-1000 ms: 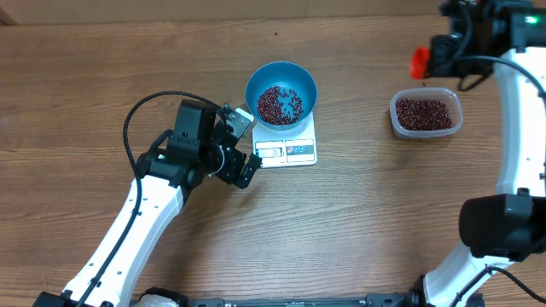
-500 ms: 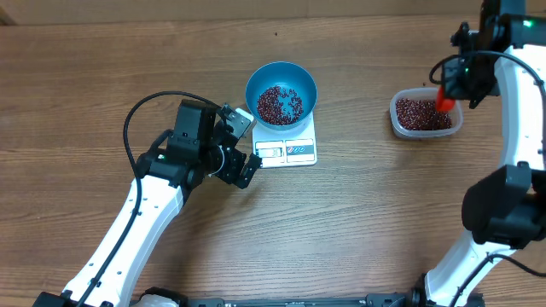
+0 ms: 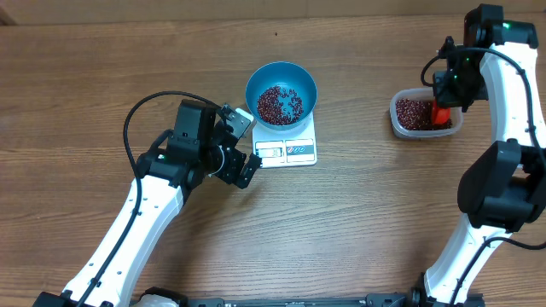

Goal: Scoop item into bowl and weigh 150g on scale
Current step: 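Dip the red scoop into the beans again and scoop them up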

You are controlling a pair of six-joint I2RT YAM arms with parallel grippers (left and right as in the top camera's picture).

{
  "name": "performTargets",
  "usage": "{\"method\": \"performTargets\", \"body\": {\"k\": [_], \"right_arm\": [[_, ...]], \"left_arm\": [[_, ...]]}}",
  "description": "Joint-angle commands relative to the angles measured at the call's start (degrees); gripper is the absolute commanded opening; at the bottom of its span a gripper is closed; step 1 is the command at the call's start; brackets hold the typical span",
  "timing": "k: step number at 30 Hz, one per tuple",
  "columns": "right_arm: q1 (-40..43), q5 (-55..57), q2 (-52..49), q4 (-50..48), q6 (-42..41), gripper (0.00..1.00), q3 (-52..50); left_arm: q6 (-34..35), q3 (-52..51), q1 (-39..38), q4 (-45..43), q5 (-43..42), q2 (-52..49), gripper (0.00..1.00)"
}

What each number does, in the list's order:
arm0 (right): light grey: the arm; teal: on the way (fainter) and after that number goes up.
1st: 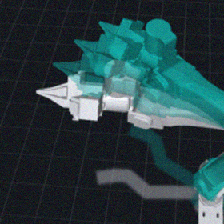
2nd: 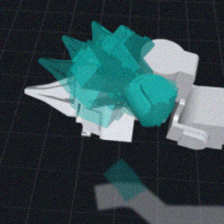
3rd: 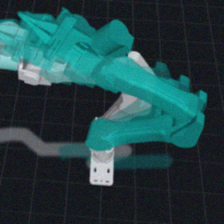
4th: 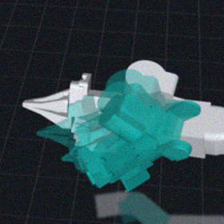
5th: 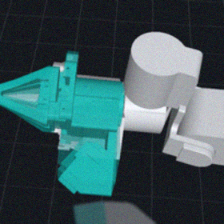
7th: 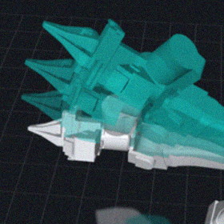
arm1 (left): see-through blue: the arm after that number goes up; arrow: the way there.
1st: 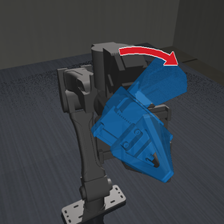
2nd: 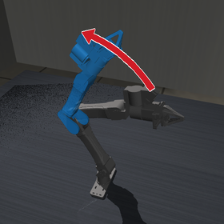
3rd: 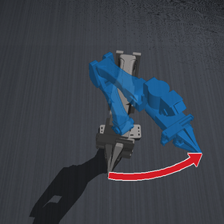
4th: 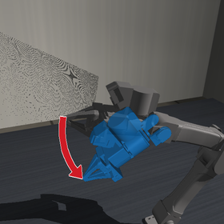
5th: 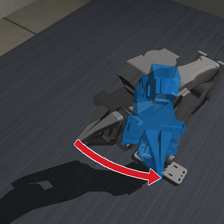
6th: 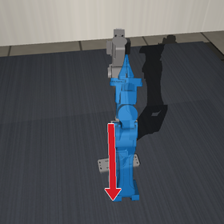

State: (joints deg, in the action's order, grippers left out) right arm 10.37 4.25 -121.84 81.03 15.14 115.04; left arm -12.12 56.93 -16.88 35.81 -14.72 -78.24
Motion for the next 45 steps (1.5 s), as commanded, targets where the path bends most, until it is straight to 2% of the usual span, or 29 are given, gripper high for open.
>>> {"method": "performTargets", "body": {"k": [1,6,18,31,45], "right_arm": [[0.0,-4.2,-2.1,-0.1,1.2,0.04,0.0],[0.0,-13.6,-2.5,0.3,3.4,0.04,0.0],[0.3,-22.4,-2.5,0.5,3.3,0.04,-5.5],[9.9,-38.5,-2.5,2.5,2.9,0.04,-5.6],[18.1,-45.5,-2.5,2.0,3.4,0.04,-5.6]], "left_arm": [[0.6,-0.1,0.0,0.0,-0.1,-0.4,1.0],[0.6,-0.1,0.0,0.0,-0.1,-0.4,1.0],[0.6,-0.1,0.0,0.0,-0.1,-0.4,1.0],[0.6,-0.1,0.0,0.0,-0.1,-0.4,1.0],[0.6,-0.1,0.0,0.0,-0.1,-0.4,0.99]]}}
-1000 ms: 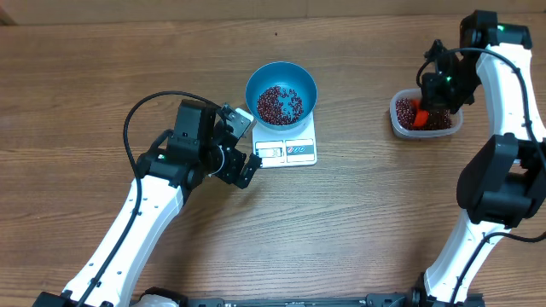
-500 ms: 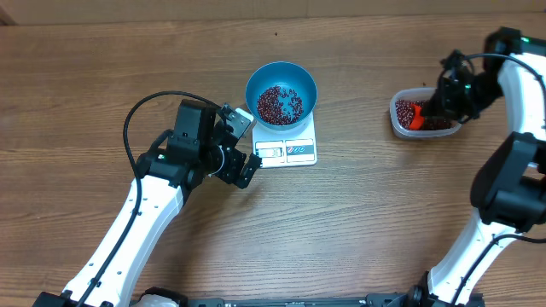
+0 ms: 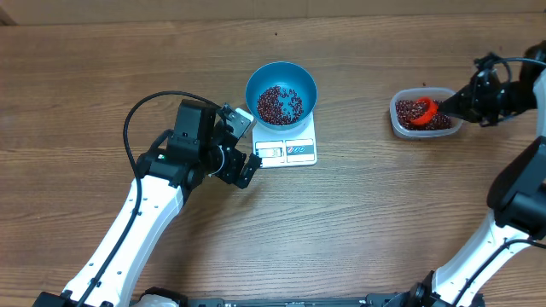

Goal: Scoop item into bowl and weigh 150g on scale
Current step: 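Dip the red scoop into the beans again and scoop them up, then lift the filled scoop and carry it toward the blue bowl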

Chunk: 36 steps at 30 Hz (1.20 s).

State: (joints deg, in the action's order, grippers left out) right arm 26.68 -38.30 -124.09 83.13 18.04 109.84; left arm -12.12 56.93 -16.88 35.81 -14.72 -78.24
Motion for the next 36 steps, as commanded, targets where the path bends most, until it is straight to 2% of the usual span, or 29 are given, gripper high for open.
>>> {"method": "performTargets", "body": {"k": [1,12,29,36], "right_arm": [[2.4,-3.0,-0.2,-0.1,0.5,0.04,-0.4],[7.0,-9.4,-0.2,4.7,12.1,0.04,-0.4],[8.4,-25.2,-0.2,6.2,18.5,0.04,-0.4],[8.1,-29.8,-0.2,6.1,18.5,0.04,-0.4]], "left_arm": [[0.6,-0.1,0.0,0.0,-0.1,-0.4,0.99],[0.6,-0.1,0.0,0.0,-0.1,-0.4,1.0],[0.6,-0.1,0.0,0.0,-0.1,-0.4,1.0],[0.6,-0.1,0.0,0.0,-0.1,-0.4,1.0]]}}
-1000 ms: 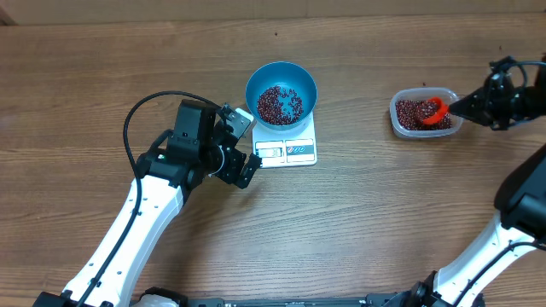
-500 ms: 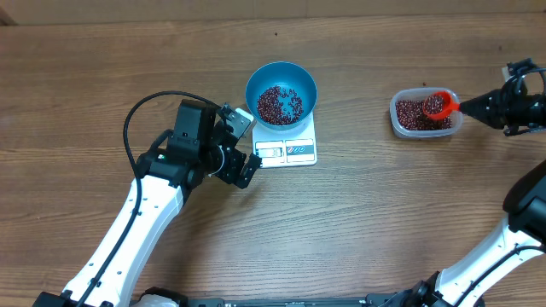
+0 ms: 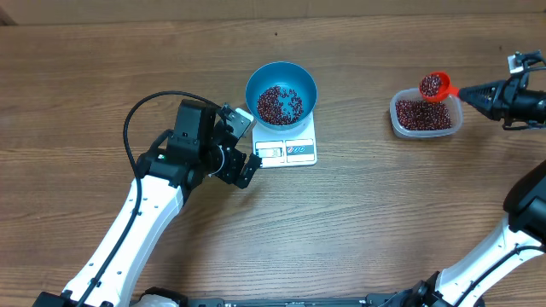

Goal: Scoop item into bowl and weigh 150g on scale
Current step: 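Lift the filled scoop and carry it toward the blue bowl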

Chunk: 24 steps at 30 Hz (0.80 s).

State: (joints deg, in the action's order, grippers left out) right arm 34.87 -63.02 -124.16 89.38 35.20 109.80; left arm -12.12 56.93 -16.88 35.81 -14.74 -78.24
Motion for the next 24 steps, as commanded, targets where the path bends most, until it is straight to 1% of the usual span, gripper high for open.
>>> {"method": "performTargets", "body": {"k": [1,9,16,24], "right_arm": [[-0.3,-5.5,-0.2,-0.1,1.3,0.04,-0.4],[-4.9,-8.3,-0.2,0.8,1.2,0.04,-0.3],[-11.8,-9.8,-0.2,1.2,0.6,0.04,-0.3],[-20.4,-10.2,-0.2,0.8,-2.5,0.04,0.1]], "left_arm": [[0.6,-0.1,0.0,0.0,-0.1,-0.4,0.99],[0.6,-0.1,0.0,0.0,-0.1,-0.4,1.0],[0.6,-0.1,0.0,0.0,-0.1,-0.4,1.0],[0.6,-0.1,0.0,0.0,-0.1,-0.4,1.0]]}}
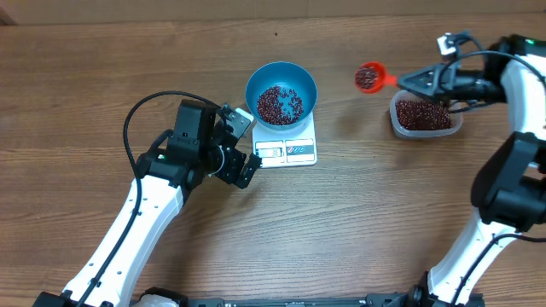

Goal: Scoop item into bowl and weigh 150g on scale
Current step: 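Lift the filled scoop and carry it toward the blue bowl, then tip the red scoop over the blue bowl to pour the beans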

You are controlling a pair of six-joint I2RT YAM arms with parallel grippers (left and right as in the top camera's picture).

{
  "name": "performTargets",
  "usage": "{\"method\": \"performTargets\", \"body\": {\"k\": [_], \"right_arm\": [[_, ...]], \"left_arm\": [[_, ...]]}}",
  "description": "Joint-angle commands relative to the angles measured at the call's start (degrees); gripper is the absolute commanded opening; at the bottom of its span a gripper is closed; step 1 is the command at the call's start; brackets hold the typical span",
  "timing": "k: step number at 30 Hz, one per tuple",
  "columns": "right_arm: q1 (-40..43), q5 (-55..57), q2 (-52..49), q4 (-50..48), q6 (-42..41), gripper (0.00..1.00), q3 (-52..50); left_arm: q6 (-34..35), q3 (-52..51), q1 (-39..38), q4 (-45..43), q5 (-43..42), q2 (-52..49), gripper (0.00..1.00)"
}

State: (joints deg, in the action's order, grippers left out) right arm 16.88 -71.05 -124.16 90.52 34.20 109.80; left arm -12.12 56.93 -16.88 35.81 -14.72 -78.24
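Observation:
A blue bowl point(281, 94) holding red beans stands on a small white scale point(287, 150) at the table's middle. At the right, a clear tub point(425, 114) is full of the same beans. My right gripper point(408, 81) is shut on the handle of a red scoop point(369, 77), which is loaded with beans and hangs in the air between the tub and the bowl. My left gripper point(246, 147) sits open beside the scale's left edge, holding nothing.
The wooden table point(358, 222) carries only the scale, bowl and tub. My left arm point(136, 222) stretches from the front left; my right arm point(512, 170) comes up along the right edge.
My right gripper has carried the loaded scoop leftward, from above the tub's far edge to a spot between the tub and the bowl. The left arm has not moved.
The right gripper first held the red scoop down in the tub of beans. Then the scoop lay tilted in the beans, then it was lifted full over the tub. Now it hangs loaded partway toward the bowl. The left arm stayed by the scale throughout.

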Motion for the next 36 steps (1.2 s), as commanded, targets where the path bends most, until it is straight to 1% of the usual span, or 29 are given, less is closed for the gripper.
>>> {"method": "performTargets", "body": {"k": [1,5,8,14,19,22,27,35,36], "right_arm": [[-3.5,-2.2,-0.2,-0.4,-1.6,0.04,0.2],[-7.9,-2.4,-0.2,-1.2,-3.2,0.04,1.5],[-11.3,-2.4,-0.2,-3.9,-6.4,0.04,2.3],[-17.3,0.2,-0.2,-14.2,-17.4,0.04,2.5],[-22.1,7.0,-0.2,-22.4,-26.5,0.04,2.5],[-23.8,10.9,-0.2,-25.0,-30.0,0.04,2.7],[-25.5,17.1,-0.2,-25.6,-30.0,0.04,5.8],[-29.6,32.9,-0.2,-24.9,-29.9,0.03,12.7],[-30.8,36.7,-0.2,-24.6,-29.9,0.04,13.4]], "left_arm": [[0.6,-0.1,0.0,0.0,-0.1,-0.4,0.99],[0.6,-0.1,0.0,0.0,-0.1,-0.4,1.0],[0.6,-0.1,0.0,0.0,-0.1,-0.4,0.99],[0.6,-0.1,0.0,0.0,-0.1,-0.4,0.99],[0.6,-0.1,0.0,0.0,-0.1,-0.4,1.0],[0.6,-0.1,0.0,0.0,-0.1,-0.4,1.0],[0.6,-0.1,0.0,0.0,-0.1,-0.4,1.0],[0.6,-0.1,0.0,0.0,-0.1,-0.4,1.0],[0.6,-0.1,0.0,0.0,-0.1,-0.4,1.0]]}}
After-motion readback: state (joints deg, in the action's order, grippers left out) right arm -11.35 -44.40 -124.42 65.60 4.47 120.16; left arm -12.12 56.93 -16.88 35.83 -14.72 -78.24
